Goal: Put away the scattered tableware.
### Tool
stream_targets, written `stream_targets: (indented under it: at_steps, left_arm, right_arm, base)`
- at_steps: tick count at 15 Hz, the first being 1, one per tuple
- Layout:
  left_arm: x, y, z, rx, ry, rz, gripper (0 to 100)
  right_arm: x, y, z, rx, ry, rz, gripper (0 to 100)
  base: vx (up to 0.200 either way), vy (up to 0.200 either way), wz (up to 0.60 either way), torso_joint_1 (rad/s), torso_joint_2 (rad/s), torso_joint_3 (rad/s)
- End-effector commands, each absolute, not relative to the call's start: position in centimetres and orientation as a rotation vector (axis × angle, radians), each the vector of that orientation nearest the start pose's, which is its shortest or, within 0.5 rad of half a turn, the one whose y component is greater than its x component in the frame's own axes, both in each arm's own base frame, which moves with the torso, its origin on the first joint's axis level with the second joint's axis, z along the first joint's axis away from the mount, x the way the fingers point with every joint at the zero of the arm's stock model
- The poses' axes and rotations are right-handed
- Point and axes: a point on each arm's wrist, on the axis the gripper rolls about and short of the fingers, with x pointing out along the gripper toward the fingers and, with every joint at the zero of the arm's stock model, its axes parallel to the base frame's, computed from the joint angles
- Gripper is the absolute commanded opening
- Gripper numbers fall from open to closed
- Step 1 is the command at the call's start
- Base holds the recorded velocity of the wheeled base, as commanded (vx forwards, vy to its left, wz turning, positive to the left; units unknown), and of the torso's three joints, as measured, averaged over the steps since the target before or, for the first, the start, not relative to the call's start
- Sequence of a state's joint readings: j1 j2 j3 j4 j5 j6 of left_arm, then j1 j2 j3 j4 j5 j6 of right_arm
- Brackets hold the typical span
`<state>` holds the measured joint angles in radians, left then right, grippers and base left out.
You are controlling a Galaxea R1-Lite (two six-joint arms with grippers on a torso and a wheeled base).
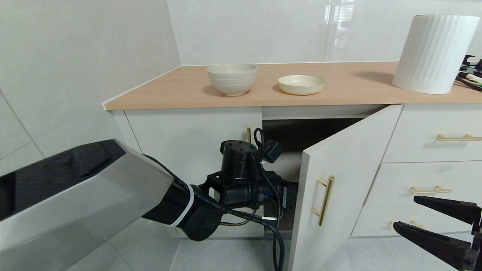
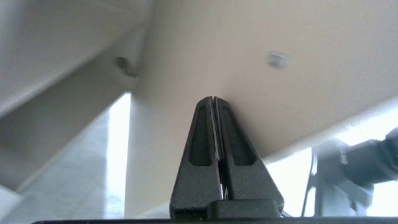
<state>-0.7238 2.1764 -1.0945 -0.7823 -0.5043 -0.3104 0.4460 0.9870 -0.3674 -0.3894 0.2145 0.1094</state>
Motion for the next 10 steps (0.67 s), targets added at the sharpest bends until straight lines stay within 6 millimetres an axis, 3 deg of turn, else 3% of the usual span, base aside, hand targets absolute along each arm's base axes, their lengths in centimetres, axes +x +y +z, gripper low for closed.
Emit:
stream_targets:
  at_steps: [1,5,10]
  left_arm:
    - [30.4,-28.4,10.1,-0.234,0.492,-1.150,0]
    - [30.8,-29.0,9.1,-0.230,0.511,-1.147,0]
    - [31.0,-29.4,9.3,-0.230,0.496,-1.141,0]
  right_arm:
    - [10.3,5.5,18.9,0.079,0.251,0.646,100]
    - [10.0,5.3,19.1,0.082,0.233,0.647,100]
    - [10.0,5.3,19.0,0.081,0.237,0.647,100]
  base:
    - [0.000,0.000,0.00,0.000,0.00,0.000]
    - [0.000,0.000,0.00,0.000,0.00,0.000]
    - [0.000,0.000,0.00,0.000,0.00,0.000]
